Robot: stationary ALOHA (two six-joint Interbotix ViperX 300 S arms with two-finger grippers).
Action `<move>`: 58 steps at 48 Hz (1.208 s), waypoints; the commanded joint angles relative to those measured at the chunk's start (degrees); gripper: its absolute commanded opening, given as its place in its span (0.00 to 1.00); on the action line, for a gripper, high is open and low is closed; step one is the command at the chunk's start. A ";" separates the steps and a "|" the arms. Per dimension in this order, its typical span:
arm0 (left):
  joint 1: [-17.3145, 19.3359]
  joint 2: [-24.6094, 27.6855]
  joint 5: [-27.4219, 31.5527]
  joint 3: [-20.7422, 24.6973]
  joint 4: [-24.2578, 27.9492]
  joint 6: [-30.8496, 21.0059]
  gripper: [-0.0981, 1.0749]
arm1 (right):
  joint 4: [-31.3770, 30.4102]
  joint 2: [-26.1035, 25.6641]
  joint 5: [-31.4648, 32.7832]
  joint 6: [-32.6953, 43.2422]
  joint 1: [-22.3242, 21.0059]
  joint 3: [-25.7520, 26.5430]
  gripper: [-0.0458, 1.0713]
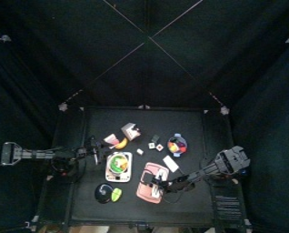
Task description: Place sushi piece in pot
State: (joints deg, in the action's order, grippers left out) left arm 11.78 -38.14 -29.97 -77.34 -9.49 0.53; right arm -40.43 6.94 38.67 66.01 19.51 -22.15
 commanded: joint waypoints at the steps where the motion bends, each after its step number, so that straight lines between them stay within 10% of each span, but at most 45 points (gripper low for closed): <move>1: 0.00 0.09 -0.26 0.70 -0.09 0.00 0.77 | -2.81 -1.58 0.09 0.09 -0.88 3.52 0.55; 34: -0.09 0.09 0.88 0.53 -0.09 0.00 0.77 | -14.85 14.41 -5.89 0.09 -10.46 27.33 0.56; 58: 0.18 0.00 1.05 0.70 -0.09 0.09 0.77 | -10.81 16.61 -8.44 0.09 -12.66 27.16 0.68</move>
State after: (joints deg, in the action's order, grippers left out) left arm 11.78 -38.14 -28.65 -77.52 -9.49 0.53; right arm -51.42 25.14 30.50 66.09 7.21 4.57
